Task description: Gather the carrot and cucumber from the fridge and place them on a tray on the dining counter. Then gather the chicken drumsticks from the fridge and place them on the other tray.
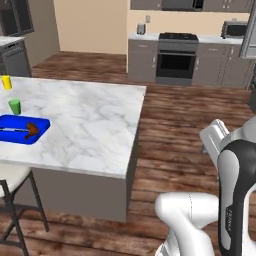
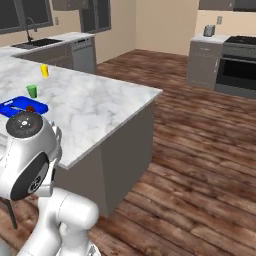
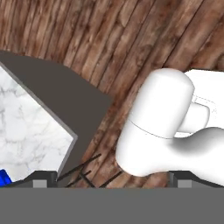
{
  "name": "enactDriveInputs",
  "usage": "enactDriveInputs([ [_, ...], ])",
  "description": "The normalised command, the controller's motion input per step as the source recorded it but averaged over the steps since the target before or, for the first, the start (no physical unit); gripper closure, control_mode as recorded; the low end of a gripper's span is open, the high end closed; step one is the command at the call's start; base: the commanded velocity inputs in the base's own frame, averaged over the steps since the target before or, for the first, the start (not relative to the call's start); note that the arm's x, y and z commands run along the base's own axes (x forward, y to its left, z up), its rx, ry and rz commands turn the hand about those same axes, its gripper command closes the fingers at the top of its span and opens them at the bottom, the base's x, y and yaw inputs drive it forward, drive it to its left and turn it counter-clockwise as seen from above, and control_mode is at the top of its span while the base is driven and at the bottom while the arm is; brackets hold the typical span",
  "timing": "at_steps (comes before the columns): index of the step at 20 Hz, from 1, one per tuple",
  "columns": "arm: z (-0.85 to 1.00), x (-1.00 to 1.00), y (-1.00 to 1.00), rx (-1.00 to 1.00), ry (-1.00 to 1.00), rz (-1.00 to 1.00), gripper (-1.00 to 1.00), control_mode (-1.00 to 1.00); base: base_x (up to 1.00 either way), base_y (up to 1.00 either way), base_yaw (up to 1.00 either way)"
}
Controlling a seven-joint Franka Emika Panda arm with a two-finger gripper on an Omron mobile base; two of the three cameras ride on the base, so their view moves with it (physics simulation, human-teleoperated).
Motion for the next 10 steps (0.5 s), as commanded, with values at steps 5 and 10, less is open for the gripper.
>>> enactDriveInputs([
  [5, 0.00, 0.00, 0.00, 0.00, 0.00, 0.00, -1.00, 1.00, 0.01, -0.99, 0.01],
  [10, 0.00, 0.00, 0.00, 0.00, 0.00, 0.00, -1.00, 1.00, 0.32, -0.90, 0.01],
])
